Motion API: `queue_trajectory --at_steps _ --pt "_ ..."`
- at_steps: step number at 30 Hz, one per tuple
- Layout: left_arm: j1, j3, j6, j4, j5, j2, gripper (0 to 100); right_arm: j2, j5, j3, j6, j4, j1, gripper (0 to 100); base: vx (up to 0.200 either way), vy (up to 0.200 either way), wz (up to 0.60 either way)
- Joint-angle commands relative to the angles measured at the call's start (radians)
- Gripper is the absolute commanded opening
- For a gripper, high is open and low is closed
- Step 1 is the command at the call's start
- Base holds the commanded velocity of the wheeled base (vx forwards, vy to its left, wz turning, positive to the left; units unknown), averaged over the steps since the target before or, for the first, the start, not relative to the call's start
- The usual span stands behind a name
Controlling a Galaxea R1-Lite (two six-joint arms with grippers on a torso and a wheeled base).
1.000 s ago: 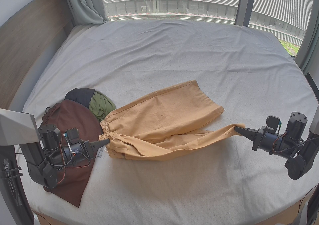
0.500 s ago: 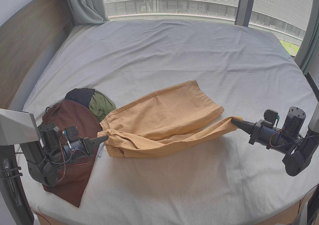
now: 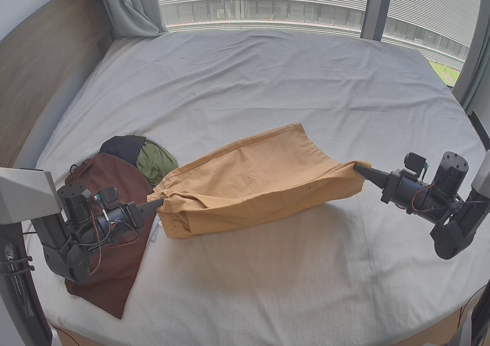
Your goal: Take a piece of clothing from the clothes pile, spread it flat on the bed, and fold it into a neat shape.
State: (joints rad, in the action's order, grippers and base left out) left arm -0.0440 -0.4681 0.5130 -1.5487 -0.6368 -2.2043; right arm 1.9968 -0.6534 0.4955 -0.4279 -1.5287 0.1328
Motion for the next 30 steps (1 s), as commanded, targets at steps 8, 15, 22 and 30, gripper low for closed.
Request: queue_trajectory --at_steps 8,15,22,30 --pt "0.001 -0.063 0.047 -0.001 0.071 -0.002 0 0.092 0.0 0.308 -0.055 0.176 -0.002 0 0.0 0.0 0.0" --pt "0.003 -0.092 0.062 -0.001 0.106 -0.008 0 0.154 0.0 0.454 -0.055 0.251 0.004 0 0.0 0.0 0.0" --pt "0.007 -0.098 0.087 -0.001 0.108 -0.011 0 0.226 0.0 0.577 -0.055 0.302 0.005 0 0.0 0.0 0.0" --pt "0.013 -0.112 0.108 -0.001 0.109 -0.023 0 0.273 0.0 0.707 -0.072 0.348 0.014 0 0.0 0.0 0.0"
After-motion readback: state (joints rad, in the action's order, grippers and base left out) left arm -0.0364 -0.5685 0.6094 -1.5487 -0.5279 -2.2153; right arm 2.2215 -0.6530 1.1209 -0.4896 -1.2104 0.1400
